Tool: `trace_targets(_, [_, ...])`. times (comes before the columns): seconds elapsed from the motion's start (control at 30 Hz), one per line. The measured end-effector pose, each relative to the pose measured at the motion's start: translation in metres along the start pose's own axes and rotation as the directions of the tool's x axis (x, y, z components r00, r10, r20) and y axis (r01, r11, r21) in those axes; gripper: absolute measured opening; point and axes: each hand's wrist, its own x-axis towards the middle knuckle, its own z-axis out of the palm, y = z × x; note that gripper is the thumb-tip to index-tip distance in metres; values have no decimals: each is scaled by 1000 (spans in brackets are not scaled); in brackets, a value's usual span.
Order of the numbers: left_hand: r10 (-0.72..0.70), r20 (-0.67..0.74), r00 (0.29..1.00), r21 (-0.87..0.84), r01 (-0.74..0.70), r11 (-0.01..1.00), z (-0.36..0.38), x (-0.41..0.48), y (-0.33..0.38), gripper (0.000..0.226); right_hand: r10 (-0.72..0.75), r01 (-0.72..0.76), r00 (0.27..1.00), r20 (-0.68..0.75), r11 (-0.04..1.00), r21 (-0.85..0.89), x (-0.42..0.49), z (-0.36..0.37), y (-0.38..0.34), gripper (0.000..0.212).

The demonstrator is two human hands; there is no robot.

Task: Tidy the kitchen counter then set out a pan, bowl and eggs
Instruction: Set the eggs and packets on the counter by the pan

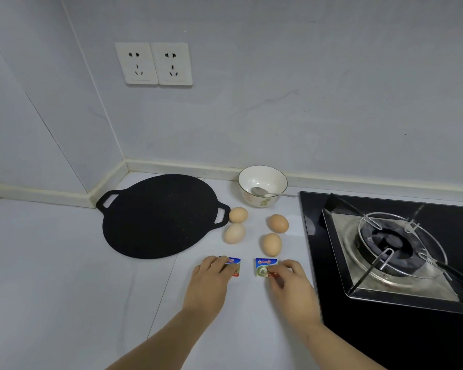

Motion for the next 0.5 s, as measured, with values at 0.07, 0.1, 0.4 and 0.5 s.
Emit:
trace_targets(0.07, [-16, -6, 1000, -6, 16, 1000, -5, 4, 2, 55, -32, 33, 999, 15, 997, -76, 0, -5, -1, 26])
trace_targets(0.1, [-25, 28, 999, -5, 25, 1000, -7, 5, 4, 51, -61, 63, 998, 20, 991, -119, 1, -6, 0, 27])
trace_targets(0.4, [24, 170, 985, 121, -45, 992, 3, -9, 9, 60, -401, 340, 911, -98, 863, -374, -1, 9, 4, 27])
trace_targets(0.5, [-8, 210, 978, 111, -15, 994, -1, -4, 13, 60, -402, 330, 906, -134, 868, -372, -2, 7, 6, 33])
